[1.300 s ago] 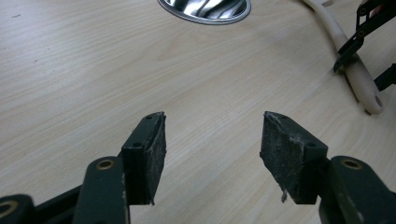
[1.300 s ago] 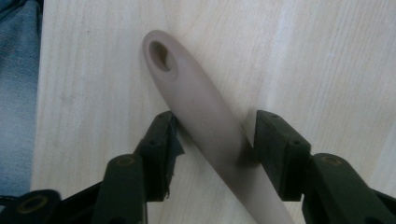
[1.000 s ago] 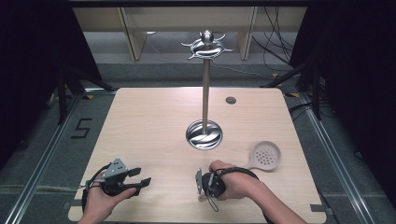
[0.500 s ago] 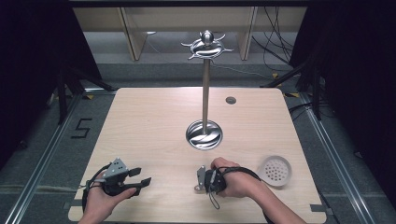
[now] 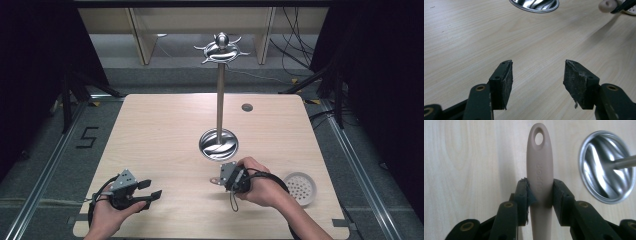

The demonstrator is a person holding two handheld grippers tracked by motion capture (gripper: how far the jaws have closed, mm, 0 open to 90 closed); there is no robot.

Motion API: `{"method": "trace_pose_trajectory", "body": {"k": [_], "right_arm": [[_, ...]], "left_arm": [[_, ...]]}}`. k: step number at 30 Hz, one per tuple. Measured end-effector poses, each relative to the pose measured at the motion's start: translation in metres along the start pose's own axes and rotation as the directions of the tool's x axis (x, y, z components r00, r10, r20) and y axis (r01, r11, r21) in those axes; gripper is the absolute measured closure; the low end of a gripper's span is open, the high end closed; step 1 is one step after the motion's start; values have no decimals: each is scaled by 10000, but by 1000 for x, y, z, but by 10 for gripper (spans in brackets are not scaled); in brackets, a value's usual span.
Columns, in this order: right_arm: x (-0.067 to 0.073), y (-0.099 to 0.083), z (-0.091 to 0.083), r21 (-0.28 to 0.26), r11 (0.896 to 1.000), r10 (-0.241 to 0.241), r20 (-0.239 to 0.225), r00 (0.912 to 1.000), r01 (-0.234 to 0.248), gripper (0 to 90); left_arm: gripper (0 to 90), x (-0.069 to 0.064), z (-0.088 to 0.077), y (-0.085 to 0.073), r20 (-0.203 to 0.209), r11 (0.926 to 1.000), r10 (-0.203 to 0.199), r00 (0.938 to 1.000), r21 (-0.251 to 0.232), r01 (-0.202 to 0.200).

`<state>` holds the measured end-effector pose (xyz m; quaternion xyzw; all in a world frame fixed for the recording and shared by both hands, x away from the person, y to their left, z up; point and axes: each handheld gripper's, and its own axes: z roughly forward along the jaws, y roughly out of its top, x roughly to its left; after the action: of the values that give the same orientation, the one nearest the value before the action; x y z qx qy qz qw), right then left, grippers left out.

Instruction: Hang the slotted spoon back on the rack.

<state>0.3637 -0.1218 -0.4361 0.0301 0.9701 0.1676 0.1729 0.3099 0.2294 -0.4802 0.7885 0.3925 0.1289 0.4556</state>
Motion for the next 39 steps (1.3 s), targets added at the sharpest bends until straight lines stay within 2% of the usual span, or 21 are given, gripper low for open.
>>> {"method": "trace_pose_trajectory", "body": {"k": [1, 2, 3, 4, 6, 9, 11, 13, 14, 15, 18, 19, 21, 22, 25, 28, 30, 32, 36, 37, 39], "right_arm": [[-2, -1, -2, -300, 9995, 137, 92, 9999, -134, 687], [3, 0, -8, 49, 9951, 985, 148, 9950, -986, 687], [0, -2, -9, -303, 9975, 646, 247, 9976, -638, 687], [1, -3, -13, -345, 9949, 965, 402, 9945, -952, 687], [-1, -5, -18, -509, 9933, 1064, 541, 9928, -1037, 687], [-5, -7, -21, -1151, 9905, 825, 630, 9946, -748, 687], [-6, -10, -25, -1292, 9869, 1063, 741, 9916, -961, 687], [-6, -13, -29, -1436, 9784, 1609, 756, 9841, -1489, 687], [-8, -14, -30, -1601, 9783, 1449, 753, 9866, -1315, 687], [-7, -15, -32, -1620, 9702, 1950, 813, 9774, -1801, 687], [-10, -18, -34, -1845, 9663, 2001, 1012, 9745, -1793, 687], [-13, -18, -34, -1997, 9677, 1775, 1047, 9785, -1542, 687], [-13, -19, -35, -2016, 9669, 1798, 1035, 9782, -1564, 687], [-10, -19, -38, -2015, 9566, 2346, 1039, 9665, -2105, 687], [-12, -20, -39, -2154, 9563, 2245, 1086, 9684, -1975, 687], [-12, -21, -41, -2254, 9489, 2502, 1098, 9620, -2211, 687], [-16, -22, -42, -2361, 9523, 2241, 1103, 9683, -1935, 687], [-14, -22, -44, -2559, 9374, 2661, 891, 9598, -2361, 687], [-16, -23, -47, -2821, 9328, 2581, 892, 9620, -2242, 687], [-15, -24, -48, -2872, 9244, 2879, 941, 9530, -2509, 687], [-16, -24, -49, -2965, 9250, 2767, 971, 9560, -2376, 687]], "left_arm": [[395, 0, 0, 0, -3, 10000, 4, 10000, 3, -4], [395, 0, 0, 0, -22, 10000, -1, 10000, 90, 1], [395, 0, -1, 1, -86, 9999, 31, 10000, 145, -30], [395, 0, 0, 1, -58, 9999, 38, 10000, 127, -38], [395, 0, 0, 1, -51, 9999, 49, 10000, 111, -49], [395, 0, 0, 1, -42, 9999, 52, 10000, 97, -51], [395, -1, 1, 0, -37, 9999, -96, 9999, 73, 96], [395, 0, 1, 0, -33, 10000, 20, 10000, 63, -20], [395, 0, 1, 0, -34, 10000, 23, 10000, 61, -23], [395, 0, 1, 0, -31, 10000, 21, 10000, 65, -21], [395, -1, 1, 0, -47, 9999, -115, 9999, 82, 116], [395, 0, 0, 1, -38, 9999, 61, 10000, 101, -60], [395, 0, 1, 1, -27, 10000, 46, 10000, 68, -46], [395, 0, 1, 1, 14, 10000, 52, 10000, 77, -52], [395, -1, 1, 0, 14, 9999, -112, 9999, 97, 112], [395, 0, 1, 1, -2, 10000, 35, 10000, 62, -35], [395, 0, 1, 1, -5, 10000, 17, 10000, 43, -17], [395, 0, 1, 1, -5, 10000, 32, 10000, 62, -31], [395, 0, 1, 1, -4, 10000, 40, 10000, 65, -40], [395, 0, 1, 1, -2, 10000, 41, 10000, 62, -41], [395, 0, 1, 0, -9, 10000, 31, 10000, 63, -30]]}}
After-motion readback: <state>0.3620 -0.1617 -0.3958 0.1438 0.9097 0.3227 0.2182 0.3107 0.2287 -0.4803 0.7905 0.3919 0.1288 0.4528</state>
